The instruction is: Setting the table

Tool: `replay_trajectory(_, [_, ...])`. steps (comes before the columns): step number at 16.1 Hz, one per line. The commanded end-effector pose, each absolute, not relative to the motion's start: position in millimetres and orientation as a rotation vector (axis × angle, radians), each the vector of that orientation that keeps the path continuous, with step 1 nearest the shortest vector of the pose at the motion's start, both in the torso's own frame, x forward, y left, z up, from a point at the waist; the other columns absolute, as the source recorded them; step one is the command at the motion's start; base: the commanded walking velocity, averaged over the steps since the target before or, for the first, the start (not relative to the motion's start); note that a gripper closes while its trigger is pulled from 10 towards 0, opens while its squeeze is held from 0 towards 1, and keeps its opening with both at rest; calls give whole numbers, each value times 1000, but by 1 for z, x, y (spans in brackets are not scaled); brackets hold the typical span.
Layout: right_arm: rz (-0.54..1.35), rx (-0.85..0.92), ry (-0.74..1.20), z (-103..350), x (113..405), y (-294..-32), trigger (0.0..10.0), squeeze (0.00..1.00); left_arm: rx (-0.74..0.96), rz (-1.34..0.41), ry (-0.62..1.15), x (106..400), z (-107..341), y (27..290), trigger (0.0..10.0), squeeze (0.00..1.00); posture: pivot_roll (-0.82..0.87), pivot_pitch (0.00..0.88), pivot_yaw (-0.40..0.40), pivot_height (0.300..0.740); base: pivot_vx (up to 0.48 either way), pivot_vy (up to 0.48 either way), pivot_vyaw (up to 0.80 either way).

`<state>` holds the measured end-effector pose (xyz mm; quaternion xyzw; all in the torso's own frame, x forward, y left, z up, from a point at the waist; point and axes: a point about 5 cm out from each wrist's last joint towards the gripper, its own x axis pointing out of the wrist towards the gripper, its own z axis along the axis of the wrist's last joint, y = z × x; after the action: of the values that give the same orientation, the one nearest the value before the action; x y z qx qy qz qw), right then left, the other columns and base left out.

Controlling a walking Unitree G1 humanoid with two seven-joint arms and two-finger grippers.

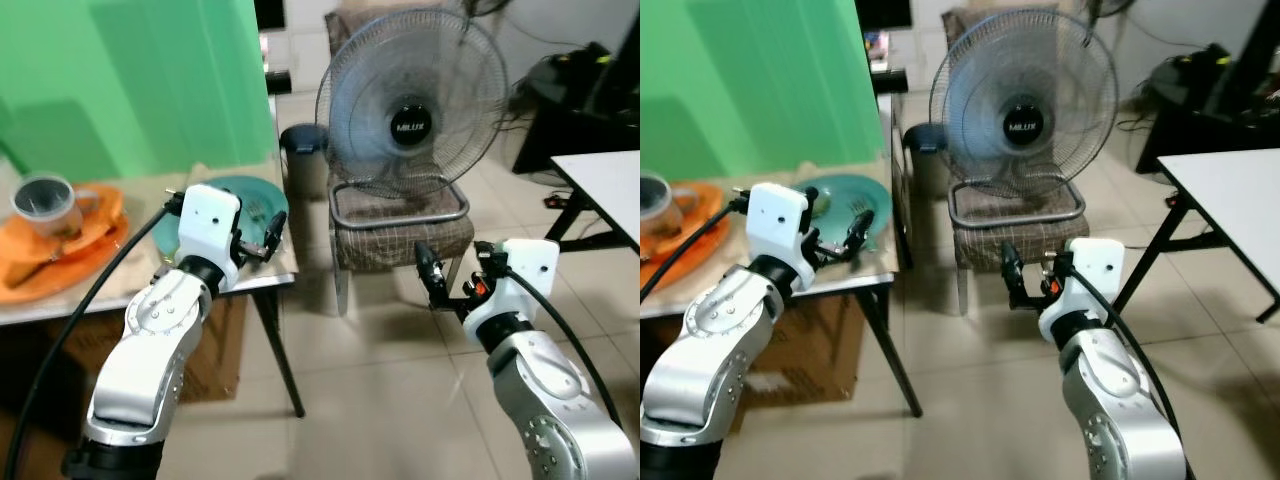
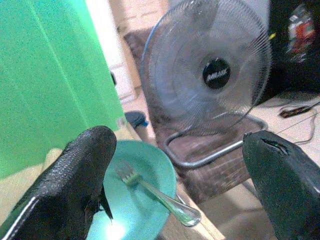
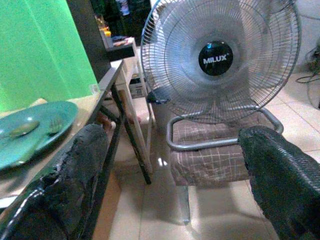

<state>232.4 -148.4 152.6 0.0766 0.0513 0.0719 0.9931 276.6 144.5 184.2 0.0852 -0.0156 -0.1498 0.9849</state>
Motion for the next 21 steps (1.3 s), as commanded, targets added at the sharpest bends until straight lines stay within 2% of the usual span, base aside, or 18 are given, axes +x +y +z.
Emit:
replay_trajectory(1, [171,167,99,155,233,-143,10000,0,170,-260,-11,276,183,152,10000,0,55,0,58,740,0,0,0])
replay_trajectory(6, [196,117,109,153,234,-140,10000,0,185,-255,-30,278,186,155,10000,0,59,0,66,740,0,0,0])
replay_trajectory(11, [211,97,102,153,238,-139,10000,0,181,-261,-31,278,186,154,10000,0,56,0,67,740,308,0,706])
replay_trajectory(21, [307,55,127,146,240,-133,10000,0,212,-295,11,264,173,151,10000,0,75,0,36,740,329,0,0])
